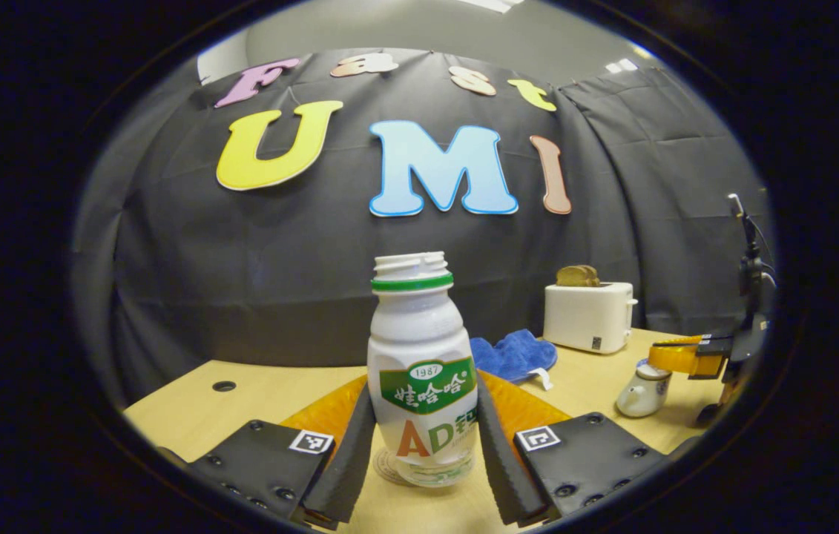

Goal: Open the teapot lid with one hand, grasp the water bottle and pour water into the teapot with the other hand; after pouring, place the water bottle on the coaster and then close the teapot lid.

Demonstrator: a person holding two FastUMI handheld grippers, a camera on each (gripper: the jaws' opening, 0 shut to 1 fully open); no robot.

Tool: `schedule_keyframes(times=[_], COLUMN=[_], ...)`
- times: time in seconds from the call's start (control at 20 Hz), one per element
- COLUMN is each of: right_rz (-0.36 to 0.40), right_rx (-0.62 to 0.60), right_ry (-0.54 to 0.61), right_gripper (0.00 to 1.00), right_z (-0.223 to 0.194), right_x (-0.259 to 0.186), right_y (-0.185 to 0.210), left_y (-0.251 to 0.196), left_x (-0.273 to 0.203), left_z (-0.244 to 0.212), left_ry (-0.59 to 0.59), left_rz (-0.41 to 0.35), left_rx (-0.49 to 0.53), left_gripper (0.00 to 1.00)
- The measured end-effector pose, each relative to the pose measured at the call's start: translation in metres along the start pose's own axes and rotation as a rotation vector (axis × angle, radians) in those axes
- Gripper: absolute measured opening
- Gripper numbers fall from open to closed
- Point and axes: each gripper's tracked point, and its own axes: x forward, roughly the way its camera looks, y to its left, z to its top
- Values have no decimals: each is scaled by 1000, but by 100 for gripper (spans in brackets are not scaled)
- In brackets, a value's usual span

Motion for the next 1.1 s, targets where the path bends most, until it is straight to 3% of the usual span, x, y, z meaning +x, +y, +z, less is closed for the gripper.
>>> schedule_keyframes(times=[0.15, 0.2, 0.25, 0.3, 0.4, 0.45, 0.5, 0.55, 0.6, 0.75, 1.1], right_rz=[-3, -6, -8, -9, -3, -2, -11, -19, -21, -7, 2], right_rx=[-29, -38, -44, -42, -22, -9, -3, -1, 2, 9, -18], right_ry=[-5, 3, -10, -8, -35, -66, -96, -124, -143, -154, -166], right_gripper=[2, 2, 5, 8, 11, 20, 23, 29, 32, 32, 32], right_z=[-3, -6, -3, -4, 6, 16, 23, 30, 35, 38, 42], right_x=[0, 1, -1, -2, -12, -19, -25, -31, -34, -37, -41], right_y=[1, 0, 0, 0, -1, -1, -2, -3, -3, 1, 5], left_y=[-1, 0, 0, 2, 4, 6, 9, 11, 14, 18, 15], left_x=[3, 4, 4, 4, 6, 8, 9, 12, 17, 37, 62], left_z=[-10, -14, -16, -17, -19, -17, -13, -10, -8, -10, -26], left_ry=[20, 29, 36, 40, 45, 42, 37, 39, 40, 64, 99], left_rz=[13, 15, 21, 25, 25, 32, 38, 40, 44, 45, 64], left_rx=[-3, -2, -2, -3, 4, 14, 21, 19, 13, -10, -3], left_gripper=[75, 80, 70, 75, 75, 75, 70, 80, 75, 78, 75])
